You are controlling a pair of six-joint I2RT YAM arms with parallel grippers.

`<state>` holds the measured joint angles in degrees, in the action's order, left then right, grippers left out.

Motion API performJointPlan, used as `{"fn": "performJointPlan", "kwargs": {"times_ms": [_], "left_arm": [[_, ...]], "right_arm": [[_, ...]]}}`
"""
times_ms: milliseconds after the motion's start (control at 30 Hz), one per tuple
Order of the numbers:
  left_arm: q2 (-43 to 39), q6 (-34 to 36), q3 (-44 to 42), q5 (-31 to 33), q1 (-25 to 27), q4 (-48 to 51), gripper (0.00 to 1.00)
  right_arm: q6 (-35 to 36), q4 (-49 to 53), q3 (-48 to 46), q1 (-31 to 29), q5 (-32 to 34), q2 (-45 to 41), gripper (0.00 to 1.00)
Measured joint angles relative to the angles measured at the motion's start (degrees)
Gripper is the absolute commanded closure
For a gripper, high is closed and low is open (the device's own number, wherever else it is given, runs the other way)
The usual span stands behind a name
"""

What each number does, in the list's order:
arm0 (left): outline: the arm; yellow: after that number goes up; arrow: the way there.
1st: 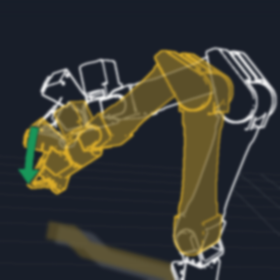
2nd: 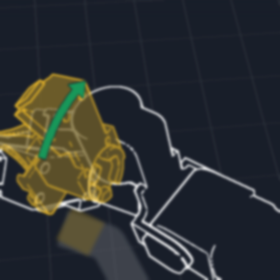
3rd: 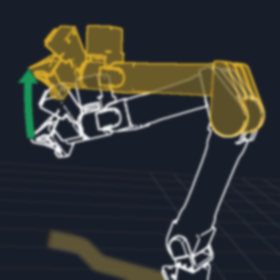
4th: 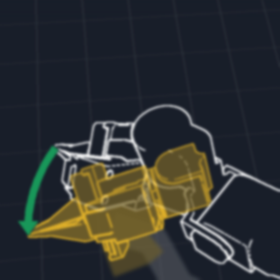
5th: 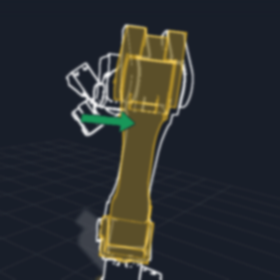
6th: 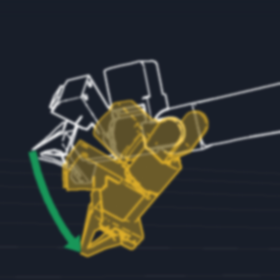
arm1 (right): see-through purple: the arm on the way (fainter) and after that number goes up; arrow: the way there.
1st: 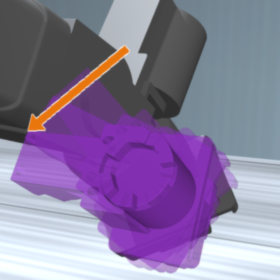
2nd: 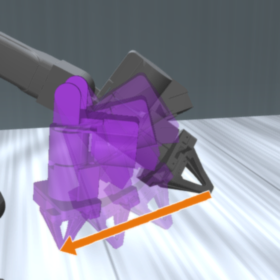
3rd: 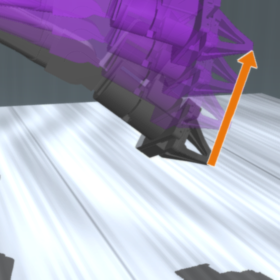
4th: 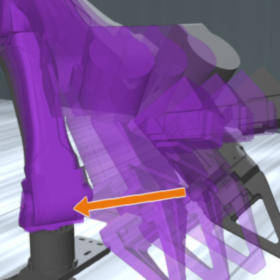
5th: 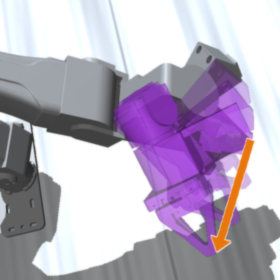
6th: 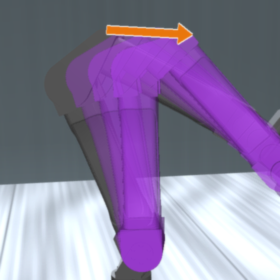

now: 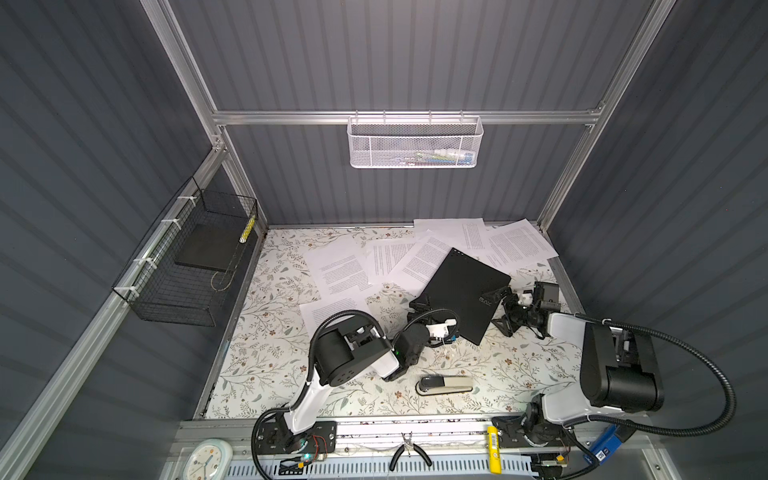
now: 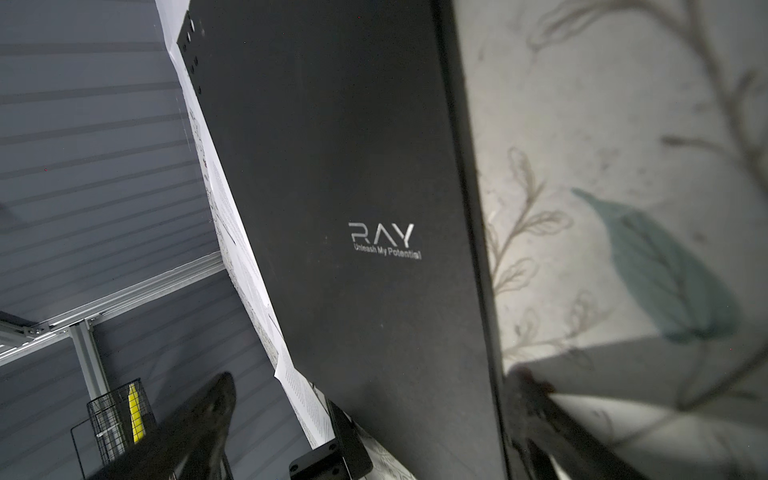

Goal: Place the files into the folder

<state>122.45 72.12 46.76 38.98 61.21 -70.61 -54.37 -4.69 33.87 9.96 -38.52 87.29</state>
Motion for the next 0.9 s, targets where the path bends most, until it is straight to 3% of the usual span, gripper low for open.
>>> {"fn": "performJointPlan", "kwargs": {"times_ms": [167,267,600,900], "left_arm": [[0.6,0.2,0.9,-0.6,0.0,0.0,0.01],[0.7,-0.6,1.5,-1.9,0.0,1.2,0.08],[-0.6,-8.5,3.5,-10.0,-1.3,14.8,0.56],[-0.5,-11.9,5.6,-12.6,-2.5,19.5,0.78]], "right_arm": [[0.6,0.1,0.0,0.0,-0.2,0.0,0.01],[0.8,0.1,0.0,0.0,-0.2,0.0,0.01],[2.2,1.7,0.3,0.0,-0.9,0.0,0.01],[3.7,4.9,0.5,-0.2,-0.8,-1.1,0.01]]}}
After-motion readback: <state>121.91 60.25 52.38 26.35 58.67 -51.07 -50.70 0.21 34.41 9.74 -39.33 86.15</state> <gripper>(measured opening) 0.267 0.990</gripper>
